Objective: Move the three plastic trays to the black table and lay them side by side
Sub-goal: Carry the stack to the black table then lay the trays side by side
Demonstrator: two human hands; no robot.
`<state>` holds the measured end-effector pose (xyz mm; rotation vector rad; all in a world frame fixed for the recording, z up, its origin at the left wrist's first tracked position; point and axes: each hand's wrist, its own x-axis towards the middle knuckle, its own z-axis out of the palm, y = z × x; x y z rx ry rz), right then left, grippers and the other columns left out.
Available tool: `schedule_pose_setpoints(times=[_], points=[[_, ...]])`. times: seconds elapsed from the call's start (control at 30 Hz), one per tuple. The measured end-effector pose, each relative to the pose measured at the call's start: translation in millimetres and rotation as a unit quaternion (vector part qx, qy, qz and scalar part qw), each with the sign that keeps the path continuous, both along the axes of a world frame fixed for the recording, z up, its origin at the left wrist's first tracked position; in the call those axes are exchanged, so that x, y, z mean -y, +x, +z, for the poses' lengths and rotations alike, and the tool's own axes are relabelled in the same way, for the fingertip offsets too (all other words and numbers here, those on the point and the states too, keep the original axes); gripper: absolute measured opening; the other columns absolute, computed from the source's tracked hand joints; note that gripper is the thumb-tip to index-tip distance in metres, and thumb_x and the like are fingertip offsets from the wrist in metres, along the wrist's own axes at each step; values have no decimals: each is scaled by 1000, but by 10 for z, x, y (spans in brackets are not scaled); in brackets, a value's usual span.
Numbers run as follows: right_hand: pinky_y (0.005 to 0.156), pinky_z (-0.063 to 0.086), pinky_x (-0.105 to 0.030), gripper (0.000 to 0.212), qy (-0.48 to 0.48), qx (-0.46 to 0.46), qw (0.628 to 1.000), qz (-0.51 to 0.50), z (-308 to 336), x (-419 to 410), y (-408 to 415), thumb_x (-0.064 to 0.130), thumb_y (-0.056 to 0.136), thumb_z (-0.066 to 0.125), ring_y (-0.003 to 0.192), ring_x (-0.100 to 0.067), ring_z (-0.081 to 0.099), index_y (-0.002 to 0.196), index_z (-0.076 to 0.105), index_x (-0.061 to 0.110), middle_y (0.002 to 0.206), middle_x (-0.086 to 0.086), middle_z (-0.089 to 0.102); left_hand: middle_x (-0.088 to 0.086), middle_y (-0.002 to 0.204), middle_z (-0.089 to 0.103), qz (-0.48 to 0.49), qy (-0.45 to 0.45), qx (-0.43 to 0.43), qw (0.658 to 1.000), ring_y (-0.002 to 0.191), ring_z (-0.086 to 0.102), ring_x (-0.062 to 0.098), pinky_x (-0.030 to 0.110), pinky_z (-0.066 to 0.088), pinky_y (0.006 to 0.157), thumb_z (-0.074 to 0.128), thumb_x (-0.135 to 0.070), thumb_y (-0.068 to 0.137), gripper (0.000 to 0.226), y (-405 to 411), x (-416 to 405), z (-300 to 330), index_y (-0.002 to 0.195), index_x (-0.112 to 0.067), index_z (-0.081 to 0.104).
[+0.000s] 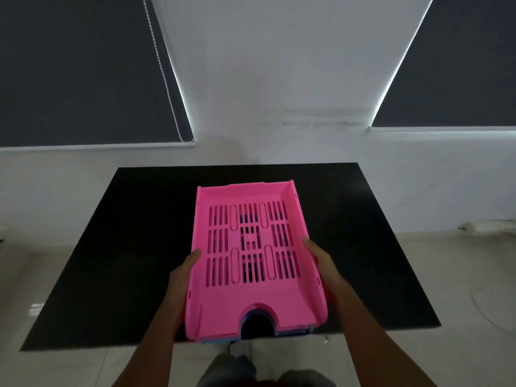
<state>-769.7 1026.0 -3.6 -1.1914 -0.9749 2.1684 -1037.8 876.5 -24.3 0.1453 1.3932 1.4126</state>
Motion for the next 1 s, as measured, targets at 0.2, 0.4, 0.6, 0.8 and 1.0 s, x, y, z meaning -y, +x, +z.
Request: schedule_pose_setpoints(times=[0.2,0.4,0.6,0.8,1.0], points=[[78,61,-46,60,-21,3,1000,-11,-53,-590,-534,43,93,60,94,-37,68,136,56,1,124,-31,64,29,121,69,-8,-23,-6,1000,115,63,50,68,46,101,82,-45,70,64,-567,-641,-14,122,-8,70],[78,62,-45,37,51,70,996,-13,34,-850,-713,31,96,60,95,-33,75,130,62,16,120,-20,71,23,115,73,-33,-12,-49,998,99,72,38,55,58,87,73,-48,74,66,-776,-973,124,130,-13,64],[79,62,-27,43,266,163,950,16,200,-900,-825,16,102,53,101,-7,74,132,54,46,114,18,73,12,116,73,-44,10,-149,988,102,72,33,57,55,93,49,-18,101,43,-772,-1180,237,143,-28,52],[80,63,-34,33,278,152,948,21,298,-960,-787,23,101,54,97,-13,75,126,59,42,110,14,75,9,114,74,-25,7,-183,983,97,74,27,52,58,89,46,-17,103,42,-632,-1197,381,143,-26,53],[70,61,-21,38,288,138,947,12,504,-1211,-370,15,101,54,95,-9,75,122,60,46,109,16,74,12,126,70,-17,31,-209,977,112,68,34,55,53,98,55,-13,99,44,-211,-1418,625,142,-20,55]])
